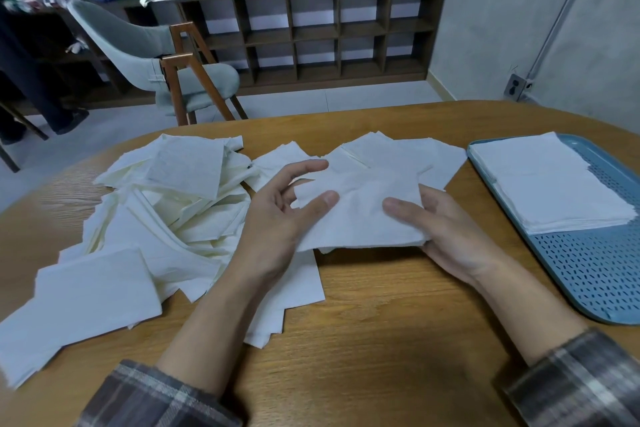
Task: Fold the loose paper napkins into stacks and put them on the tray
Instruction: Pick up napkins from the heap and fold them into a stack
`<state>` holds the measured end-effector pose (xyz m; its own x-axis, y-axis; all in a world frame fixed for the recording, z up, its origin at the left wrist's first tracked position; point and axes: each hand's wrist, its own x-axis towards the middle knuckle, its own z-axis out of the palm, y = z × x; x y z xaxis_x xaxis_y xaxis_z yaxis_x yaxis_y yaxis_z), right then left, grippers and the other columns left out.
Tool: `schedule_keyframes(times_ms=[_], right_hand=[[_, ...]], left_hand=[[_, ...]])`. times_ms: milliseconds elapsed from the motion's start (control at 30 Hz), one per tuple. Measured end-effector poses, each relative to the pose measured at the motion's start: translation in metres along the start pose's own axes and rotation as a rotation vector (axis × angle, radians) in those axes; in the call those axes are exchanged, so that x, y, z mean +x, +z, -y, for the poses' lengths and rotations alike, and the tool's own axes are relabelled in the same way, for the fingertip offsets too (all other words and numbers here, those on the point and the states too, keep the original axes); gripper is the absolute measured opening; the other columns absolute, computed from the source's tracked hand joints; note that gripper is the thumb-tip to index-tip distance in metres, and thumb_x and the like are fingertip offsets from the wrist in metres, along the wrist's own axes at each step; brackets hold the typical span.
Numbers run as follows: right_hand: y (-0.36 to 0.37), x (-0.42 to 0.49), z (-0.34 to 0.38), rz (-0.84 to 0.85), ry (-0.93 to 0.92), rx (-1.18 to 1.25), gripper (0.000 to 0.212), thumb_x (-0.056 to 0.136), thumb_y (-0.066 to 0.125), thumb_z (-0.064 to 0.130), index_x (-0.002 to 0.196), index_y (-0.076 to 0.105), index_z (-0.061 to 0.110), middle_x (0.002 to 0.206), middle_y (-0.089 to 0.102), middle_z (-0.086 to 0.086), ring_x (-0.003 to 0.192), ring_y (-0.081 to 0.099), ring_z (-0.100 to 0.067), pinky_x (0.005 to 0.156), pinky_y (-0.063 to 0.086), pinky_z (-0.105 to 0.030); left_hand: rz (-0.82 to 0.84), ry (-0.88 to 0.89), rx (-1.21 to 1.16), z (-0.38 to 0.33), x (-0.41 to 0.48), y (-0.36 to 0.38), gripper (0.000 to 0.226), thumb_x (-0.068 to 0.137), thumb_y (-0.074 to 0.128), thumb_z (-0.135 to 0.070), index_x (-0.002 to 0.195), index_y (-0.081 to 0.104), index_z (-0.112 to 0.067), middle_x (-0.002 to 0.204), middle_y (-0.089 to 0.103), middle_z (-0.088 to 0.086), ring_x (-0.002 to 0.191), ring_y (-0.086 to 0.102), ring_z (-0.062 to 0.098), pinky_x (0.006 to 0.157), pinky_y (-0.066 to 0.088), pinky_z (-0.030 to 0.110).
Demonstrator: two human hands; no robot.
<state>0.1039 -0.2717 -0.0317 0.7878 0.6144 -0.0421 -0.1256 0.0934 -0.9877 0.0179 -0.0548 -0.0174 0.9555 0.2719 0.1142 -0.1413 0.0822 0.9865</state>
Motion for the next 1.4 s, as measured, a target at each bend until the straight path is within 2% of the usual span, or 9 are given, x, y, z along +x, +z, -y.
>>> schedule_keyframes(times_ms=[233,400,667,800,967,1100,1167,1267,1400], right_hand=[[0.004,-0.001,-0.002,0.037,0.005,0.025,0.043,0.090,0.073,0.022,0.131,0.068,0.011,0.129,0.075,-0.006,0.121,0.071,-0.023,0.095,0.059,-0.029],[0.008,0.000,-0.003,-0.066,-0.033,-0.121,0.037,0.088,0.073,0.027,0.124,0.071,0.020,0.123,0.077,0.005,0.118,0.071,-0.014,0.102,0.053,-0.036],[0.010,0.000,-0.001,-0.113,-0.048,-0.217,0.021,0.100,0.067,0.023,0.120,0.073,0.027,0.116,0.079,0.013,0.110,0.073,-0.006,0.087,0.054,-0.020],[0.009,0.002,-0.004,-0.131,-0.070,-0.180,0.028,0.100,0.067,0.018,0.126,0.072,0.026,0.123,0.077,0.010,0.119,0.070,-0.012,0.095,0.053,-0.028],[0.003,0.002,0.002,-0.082,-0.125,0.091,0.064,0.090,0.080,0.016,0.143,0.057,0.044,0.147,0.061,0.001,0.129,0.065,-0.023,0.092,0.059,-0.035],[-0.002,0.007,-0.004,-0.159,-0.137,-0.100,0.077,0.080,0.084,0.037,0.142,0.045,0.062,0.159,0.045,0.006,0.146,0.045,-0.030,0.115,0.044,-0.058],[-0.003,0.008,-0.006,-0.165,-0.154,-0.147,0.068,0.085,0.084,0.037,0.140,0.049,0.056,0.153,0.052,0.004,0.141,0.050,-0.031,0.114,0.045,-0.056],[-0.002,0.005,-0.002,-0.064,-0.171,-0.043,0.035,0.087,0.079,0.024,0.120,0.073,0.033,0.134,0.067,0.006,0.128,0.062,-0.025,0.096,0.053,-0.035],[-0.005,0.004,-0.005,-0.095,-0.202,-0.297,0.025,0.093,0.075,0.010,0.112,0.081,0.026,0.127,0.074,0.014,0.129,0.061,-0.007,0.109,0.043,-0.032]], left_hand=[[-0.059,0.097,0.210,0.005,-0.004,0.008,0.036,0.089,0.083,-0.007,0.121,0.072,-0.019,0.099,0.079,-0.001,0.081,0.073,0.005,0.059,0.050,0.012],[-0.105,0.119,0.263,0.006,-0.004,0.010,0.029,0.090,0.082,-0.009,0.116,0.074,-0.020,0.106,0.075,-0.010,0.080,0.065,-0.004,0.059,0.043,0.008],[-0.078,0.094,0.257,0.006,-0.004,0.011,0.031,0.090,0.082,-0.007,0.118,0.073,-0.018,0.097,0.077,0.001,0.075,0.070,0.001,0.058,0.047,0.010],[-0.125,0.099,0.384,0.015,-0.001,0.007,0.036,0.088,0.085,-0.025,0.119,0.070,-0.036,0.112,0.072,-0.008,0.097,0.068,0.010,0.074,0.056,0.027],[-0.085,-0.031,0.262,0.008,-0.004,0.009,0.050,0.088,0.082,-0.040,0.132,0.059,-0.043,0.126,0.064,-0.016,0.106,0.064,-0.009,0.081,0.054,0.014],[0.002,-0.070,0.142,0.005,-0.006,0.011,0.047,0.095,0.077,-0.029,0.135,0.058,-0.043,0.105,0.080,-0.003,0.095,0.078,0.014,0.080,0.060,0.027],[-0.008,-0.005,0.149,0.007,-0.005,0.011,0.049,0.098,0.074,-0.017,0.138,0.055,-0.037,0.108,0.080,-0.001,0.093,0.079,0.018,0.075,0.060,0.027],[-0.020,0.072,0.213,0.013,-0.002,0.009,0.046,0.100,0.071,-0.012,0.137,0.055,-0.036,0.116,0.077,-0.001,0.098,0.077,0.018,0.070,0.058,0.024],[0.053,0.126,0.286,0.016,-0.002,0.009,0.049,0.103,0.066,-0.013,0.140,0.051,-0.040,0.125,0.071,-0.006,0.106,0.072,0.014,0.074,0.056,0.025]])
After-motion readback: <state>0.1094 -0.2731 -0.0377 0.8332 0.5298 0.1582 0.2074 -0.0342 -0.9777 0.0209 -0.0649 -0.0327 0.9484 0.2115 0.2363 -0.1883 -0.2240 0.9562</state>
